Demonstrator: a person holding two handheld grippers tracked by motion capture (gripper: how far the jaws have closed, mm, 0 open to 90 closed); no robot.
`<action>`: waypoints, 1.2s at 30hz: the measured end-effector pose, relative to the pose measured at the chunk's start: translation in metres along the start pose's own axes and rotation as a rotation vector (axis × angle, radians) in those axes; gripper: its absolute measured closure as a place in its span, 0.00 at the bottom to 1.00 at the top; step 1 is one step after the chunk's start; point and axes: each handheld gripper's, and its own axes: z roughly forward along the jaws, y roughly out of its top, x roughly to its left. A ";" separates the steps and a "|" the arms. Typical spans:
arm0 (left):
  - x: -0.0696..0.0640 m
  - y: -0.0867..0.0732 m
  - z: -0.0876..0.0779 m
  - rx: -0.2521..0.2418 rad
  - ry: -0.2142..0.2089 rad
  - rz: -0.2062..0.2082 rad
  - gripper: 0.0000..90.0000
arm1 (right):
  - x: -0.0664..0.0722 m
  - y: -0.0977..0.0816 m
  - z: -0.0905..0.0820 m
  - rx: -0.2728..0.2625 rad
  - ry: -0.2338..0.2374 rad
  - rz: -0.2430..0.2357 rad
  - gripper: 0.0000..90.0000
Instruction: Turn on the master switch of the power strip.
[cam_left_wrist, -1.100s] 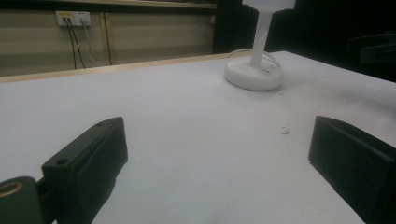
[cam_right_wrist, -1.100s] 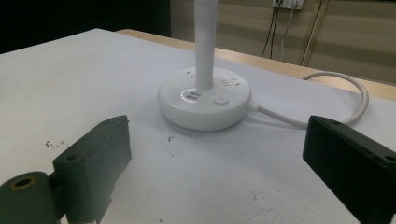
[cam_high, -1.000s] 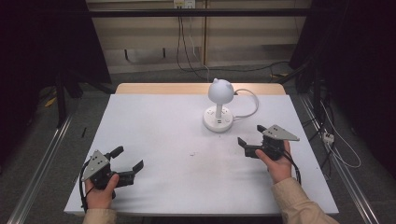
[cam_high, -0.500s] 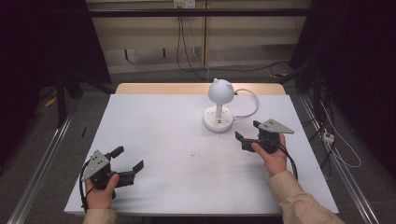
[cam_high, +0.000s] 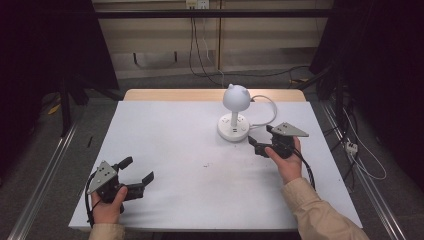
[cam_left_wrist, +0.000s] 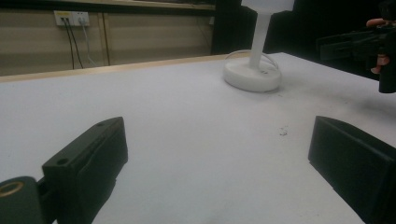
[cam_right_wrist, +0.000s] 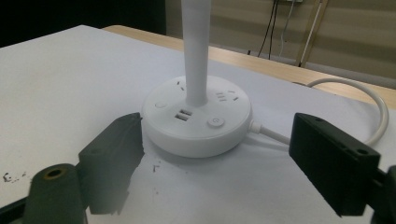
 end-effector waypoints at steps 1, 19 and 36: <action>0.000 0.000 0.000 0.000 0.002 -0.001 0.05 | 0.000 0.001 0.002 0.000 0.001 -0.006 0.22; 0.001 0.000 -0.001 0.005 0.000 0.004 0.05 | -0.001 0.010 0.017 0.008 0.021 -0.007 0.42; 0.001 -0.001 0.000 0.007 -0.003 0.006 0.05 | -0.006 0.011 0.028 0.024 0.048 0.011 0.73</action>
